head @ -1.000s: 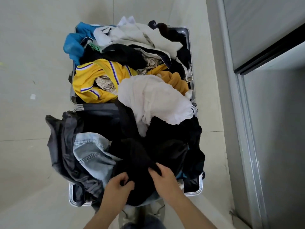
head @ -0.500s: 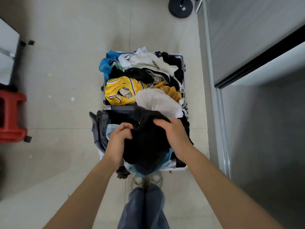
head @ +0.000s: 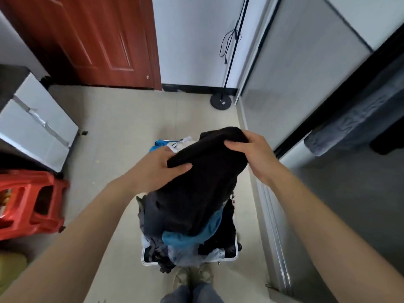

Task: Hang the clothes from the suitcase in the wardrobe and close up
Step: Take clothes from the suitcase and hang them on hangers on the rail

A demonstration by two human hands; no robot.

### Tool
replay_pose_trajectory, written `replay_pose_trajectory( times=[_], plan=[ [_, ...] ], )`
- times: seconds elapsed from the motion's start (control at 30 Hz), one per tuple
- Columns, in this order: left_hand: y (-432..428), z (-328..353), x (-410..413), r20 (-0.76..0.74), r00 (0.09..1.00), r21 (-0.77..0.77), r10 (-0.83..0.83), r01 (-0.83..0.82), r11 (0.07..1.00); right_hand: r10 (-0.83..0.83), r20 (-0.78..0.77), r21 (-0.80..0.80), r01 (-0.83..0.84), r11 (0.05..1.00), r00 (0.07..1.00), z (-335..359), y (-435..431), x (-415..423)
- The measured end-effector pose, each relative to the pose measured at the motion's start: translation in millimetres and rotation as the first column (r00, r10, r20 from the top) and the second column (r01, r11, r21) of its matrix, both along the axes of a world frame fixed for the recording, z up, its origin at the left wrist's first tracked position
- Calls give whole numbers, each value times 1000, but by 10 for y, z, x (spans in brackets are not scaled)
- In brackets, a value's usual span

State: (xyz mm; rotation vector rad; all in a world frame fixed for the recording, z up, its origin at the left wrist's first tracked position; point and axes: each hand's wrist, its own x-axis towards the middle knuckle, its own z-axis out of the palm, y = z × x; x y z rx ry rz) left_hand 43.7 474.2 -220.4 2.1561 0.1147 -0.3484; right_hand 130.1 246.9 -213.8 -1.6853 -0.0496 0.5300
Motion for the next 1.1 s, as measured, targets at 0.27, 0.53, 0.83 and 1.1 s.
replay_pose_trajectory(
  times=[0.27,0.53,0.83,1.1],
  plan=[
    [-307,1048,286,243,925,-345,292,-199,917,114,222,-117,-89,989,968,1075,-424,105],
    [-888,2048,611,457,842,-480,288,-40,877,17,627,-363,272,891,779,1732,-908,209],
    [-1343,2370,874,360,887,-590,290,-25,807,-105,577,-250,297,922,810,1621,-1342,284],
    [-1654,2519,1022,-96,891,-786,443,-341,516,16,372,-98,22,995,928,1037,-1322,-57]
  ],
)
